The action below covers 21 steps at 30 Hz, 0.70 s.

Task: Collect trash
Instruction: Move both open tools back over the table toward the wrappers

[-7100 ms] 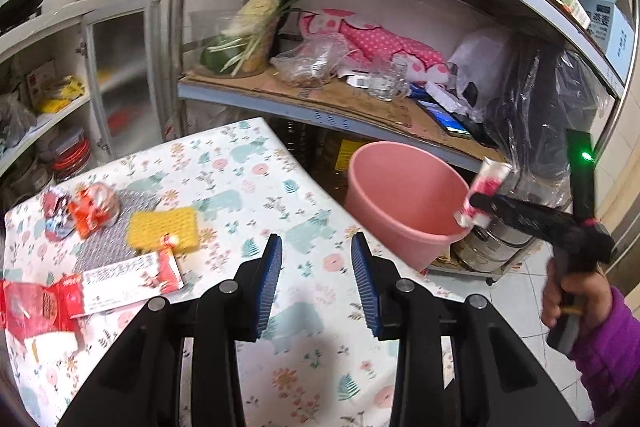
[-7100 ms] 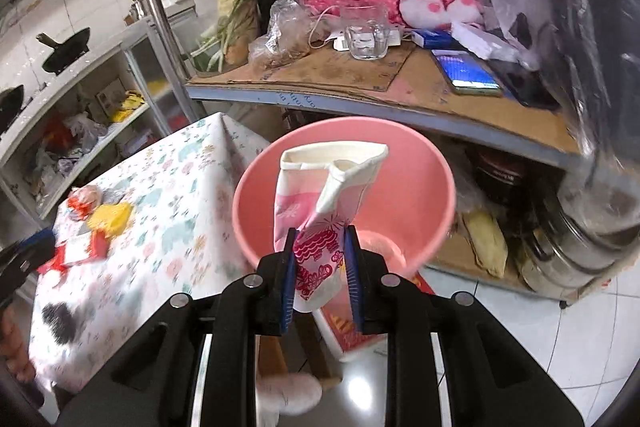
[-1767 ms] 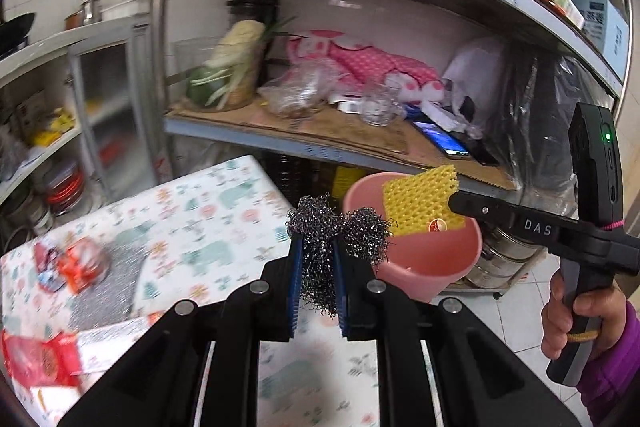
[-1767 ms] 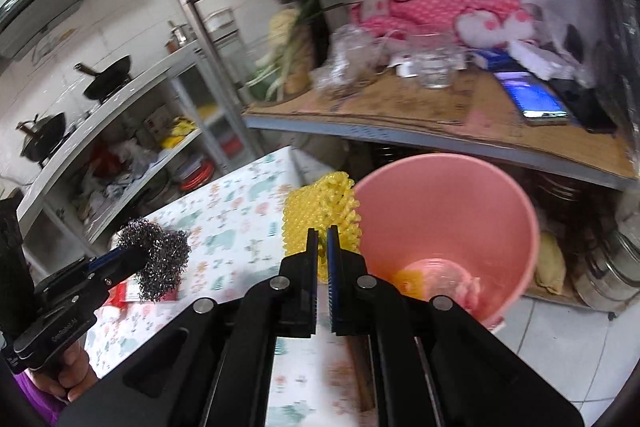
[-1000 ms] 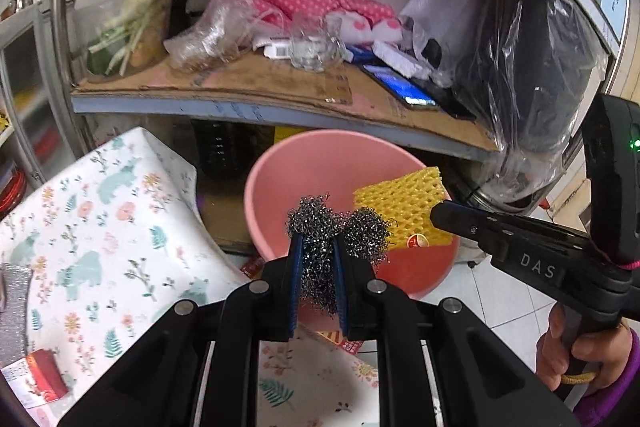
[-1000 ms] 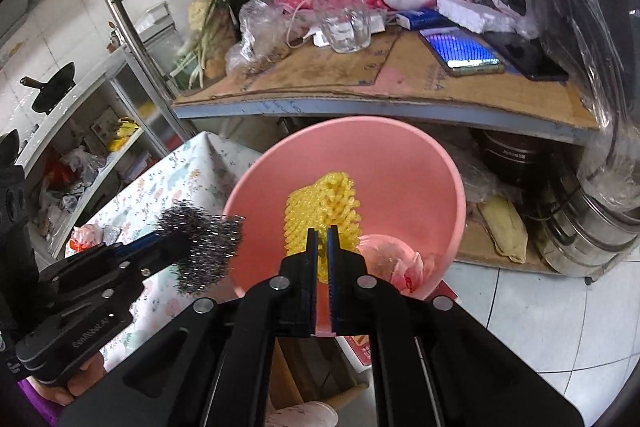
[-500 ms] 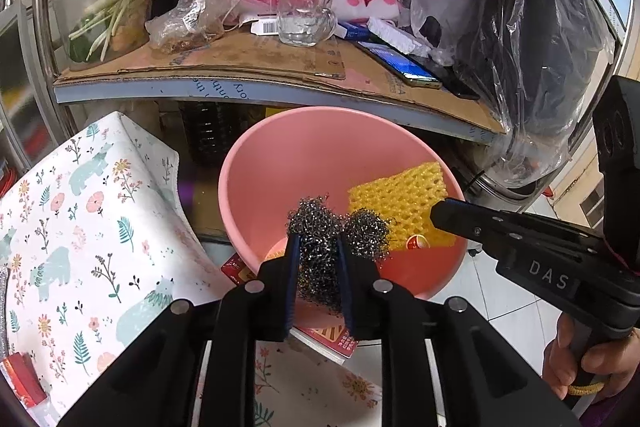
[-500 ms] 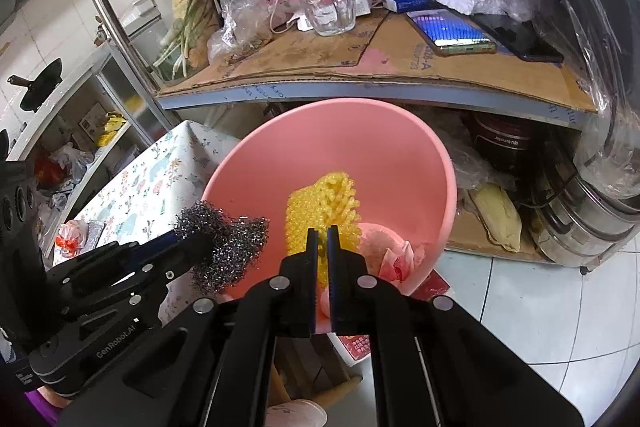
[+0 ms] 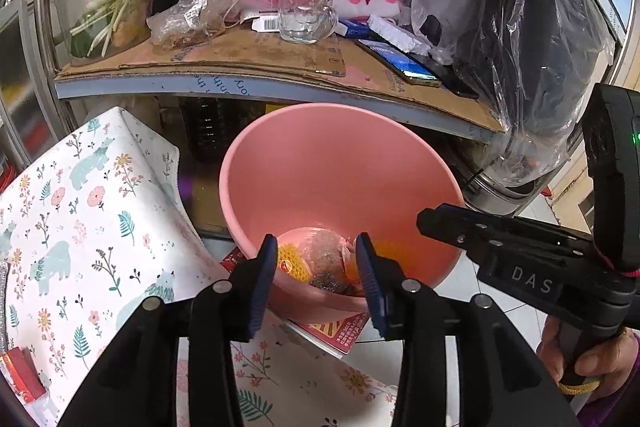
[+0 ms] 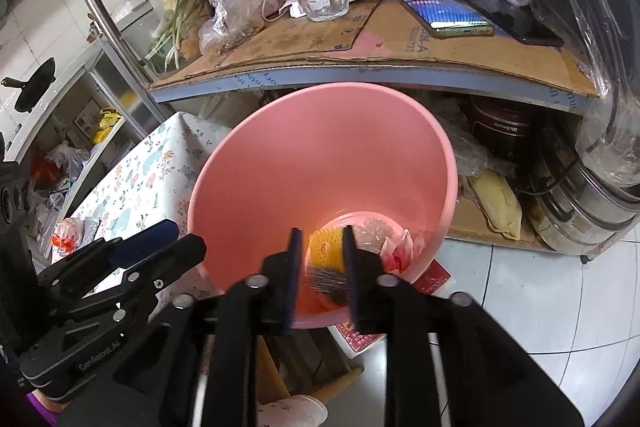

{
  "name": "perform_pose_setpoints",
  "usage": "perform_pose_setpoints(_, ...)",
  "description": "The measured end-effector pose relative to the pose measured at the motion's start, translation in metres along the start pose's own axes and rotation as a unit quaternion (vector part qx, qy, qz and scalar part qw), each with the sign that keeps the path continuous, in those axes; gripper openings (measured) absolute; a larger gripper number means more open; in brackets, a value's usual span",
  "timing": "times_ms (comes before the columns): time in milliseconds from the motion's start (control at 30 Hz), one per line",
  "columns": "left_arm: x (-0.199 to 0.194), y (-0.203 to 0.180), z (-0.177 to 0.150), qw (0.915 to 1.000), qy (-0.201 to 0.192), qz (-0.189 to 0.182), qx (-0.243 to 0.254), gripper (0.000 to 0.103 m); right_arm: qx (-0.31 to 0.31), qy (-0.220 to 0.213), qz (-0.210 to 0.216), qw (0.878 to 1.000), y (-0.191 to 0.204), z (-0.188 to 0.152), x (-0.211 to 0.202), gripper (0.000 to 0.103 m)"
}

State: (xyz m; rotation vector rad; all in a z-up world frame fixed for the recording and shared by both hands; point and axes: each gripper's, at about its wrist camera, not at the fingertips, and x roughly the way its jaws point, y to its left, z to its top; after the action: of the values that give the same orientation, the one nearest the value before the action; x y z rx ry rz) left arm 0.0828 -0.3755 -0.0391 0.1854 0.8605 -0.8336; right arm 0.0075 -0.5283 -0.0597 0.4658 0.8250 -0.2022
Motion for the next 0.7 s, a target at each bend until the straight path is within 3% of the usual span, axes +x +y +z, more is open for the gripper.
perform_pose_setpoints(500, -0.045, 0.024, -0.013, 0.9993, -0.015, 0.023, -0.027, 0.05, -0.033, -0.004, 0.034, 0.999, 0.033, -0.006, -0.008, 0.028)
perform_pose_setpoints(700, -0.07, 0.041, -0.028, 0.9982, -0.02, 0.038, -0.042, 0.052, -0.051, -0.006, 0.063, 0.997, 0.057, -0.013, -0.012, 0.039)
